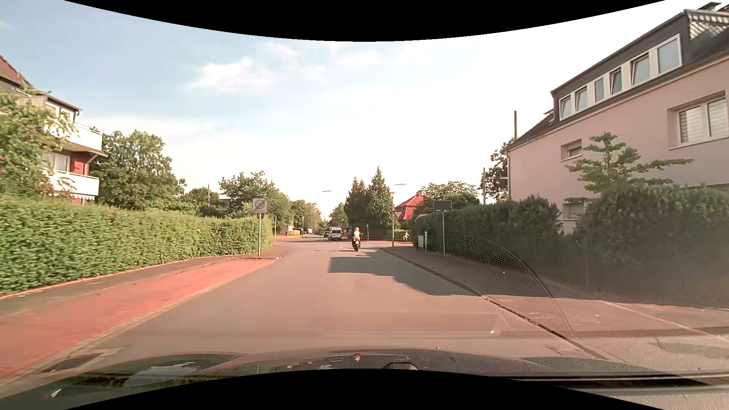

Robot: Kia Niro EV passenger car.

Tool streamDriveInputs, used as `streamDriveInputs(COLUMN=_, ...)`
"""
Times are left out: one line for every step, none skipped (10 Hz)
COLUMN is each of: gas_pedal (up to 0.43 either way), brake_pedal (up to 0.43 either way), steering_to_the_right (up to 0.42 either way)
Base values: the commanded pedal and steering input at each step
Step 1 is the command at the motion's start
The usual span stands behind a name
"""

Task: Follow the waypoints while adhering to traffic rules and regulations

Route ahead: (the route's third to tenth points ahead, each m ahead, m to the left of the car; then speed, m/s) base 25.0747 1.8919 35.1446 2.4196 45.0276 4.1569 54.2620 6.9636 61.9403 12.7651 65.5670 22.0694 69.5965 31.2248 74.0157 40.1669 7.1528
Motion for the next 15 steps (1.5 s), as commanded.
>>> streamDriveInputs(gas_pedal=0.118, brake_pedal=0.000, steering_to_the_right=0.033)
streamDriveInputs(gas_pedal=0.118, brake_pedal=0.000, steering_to_the_right=0.021)
streamDriveInputs(gas_pedal=0.118, brake_pedal=0.000, steering_to_the_right=0.005)
streamDriveInputs(gas_pedal=0.118, brake_pedal=0.000, steering_to_the_right=-0.010)
streamDriveInputs(gas_pedal=0.110, brake_pedal=0.000, steering_to_the_right=-0.019)
streamDriveInputs(gas_pedal=0.110, brake_pedal=0.000, steering_to_the_right=-0.027)
streamDriveInputs(gas_pedal=0.110, brake_pedal=0.000, steering_to_the_right=-0.033)
streamDriveInputs(gas_pedal=0.110, brake_pedal=0.000, steering_to_the_right=-0.036)
streamDriveInputs(gas_pedal=0.110, brake_pedal=0.000, steering_to_the_right=-0.036)
streamDriveInputs(gas_pedal=0.110, brake_pedal=0.000, steering_to_the_right=-0.033)
streamDriveInputs(gas_pedal=0.110, brake_pedal=0.000, steering_to_the_right=-0.028)
streamDriveInputs(gas_pedal=0.098, brake_pedal=0.000, steering_to_the_right=-0.021)
streamDriveInputs(gas_pedal=0.098, brake_pedal=0.000, steering_to_the_right=-0.016)
streamDriveInputs(gas_pedal=0.098, brake_pedal=0.000, steering_to_the_right=-0.016)
streamDriveInputs(gas_pedal=0.098, brake_pedal=0.000, steering_to_the_right=-0.018)
